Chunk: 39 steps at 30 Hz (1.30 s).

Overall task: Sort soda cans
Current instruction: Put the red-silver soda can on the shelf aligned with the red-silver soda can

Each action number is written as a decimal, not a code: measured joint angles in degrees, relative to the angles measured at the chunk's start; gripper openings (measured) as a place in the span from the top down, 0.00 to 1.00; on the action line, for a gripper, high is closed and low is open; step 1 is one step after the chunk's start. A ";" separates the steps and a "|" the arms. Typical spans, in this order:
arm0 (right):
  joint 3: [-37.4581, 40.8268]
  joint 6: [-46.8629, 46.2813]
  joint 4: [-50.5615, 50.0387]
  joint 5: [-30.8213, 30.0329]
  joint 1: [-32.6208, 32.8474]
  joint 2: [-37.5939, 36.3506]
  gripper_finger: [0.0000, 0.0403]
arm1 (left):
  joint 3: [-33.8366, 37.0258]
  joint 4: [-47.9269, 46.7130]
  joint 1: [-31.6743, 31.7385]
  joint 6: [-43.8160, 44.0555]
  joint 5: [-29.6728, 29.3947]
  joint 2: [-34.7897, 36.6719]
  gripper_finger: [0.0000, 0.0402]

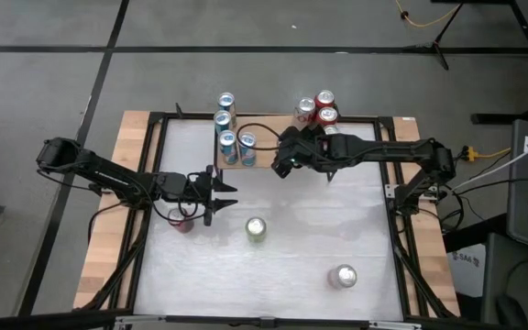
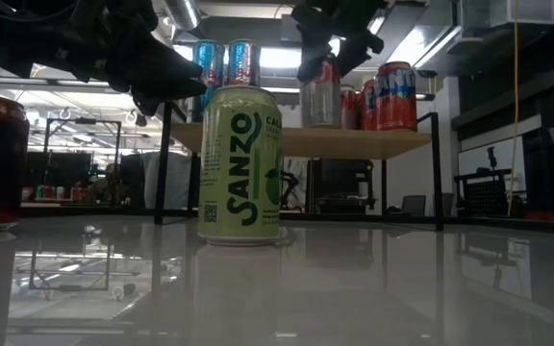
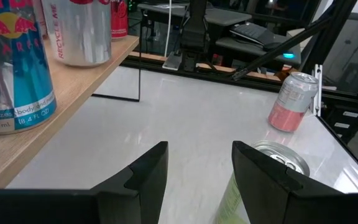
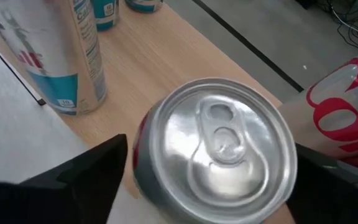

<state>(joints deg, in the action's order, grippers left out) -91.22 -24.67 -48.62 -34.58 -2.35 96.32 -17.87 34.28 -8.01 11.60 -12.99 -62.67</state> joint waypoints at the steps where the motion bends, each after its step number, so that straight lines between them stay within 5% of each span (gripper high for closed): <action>1: 0.00 0.02 0.03 0.14 0.00 0.06 0.08 | -0.01 0.00 0.00 0.00 0.00 0.00 0.57; 5: 0.02 0.01 0.34 0.08 0.00 0.08 0.02 | 0.00 0.00 0.00 0.00 0.00 0.00 0.57; 28: 0.02 4.13 5.10 0.51 0.09 -7.66 0.06 | 0.00 0.00 0.00 0.00 0.02 0.00 0.57; 39: -0.04 8.25 20.18 29.28 1.19 -8.16 0.06 | 0.00 0.00 0.00 0.02 0.01 0.00 0.57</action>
<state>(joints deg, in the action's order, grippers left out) -91.26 -16.42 -28.44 -5.30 -1.16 88.17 -17.87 34.28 -8.01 11.62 -12.99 -62.67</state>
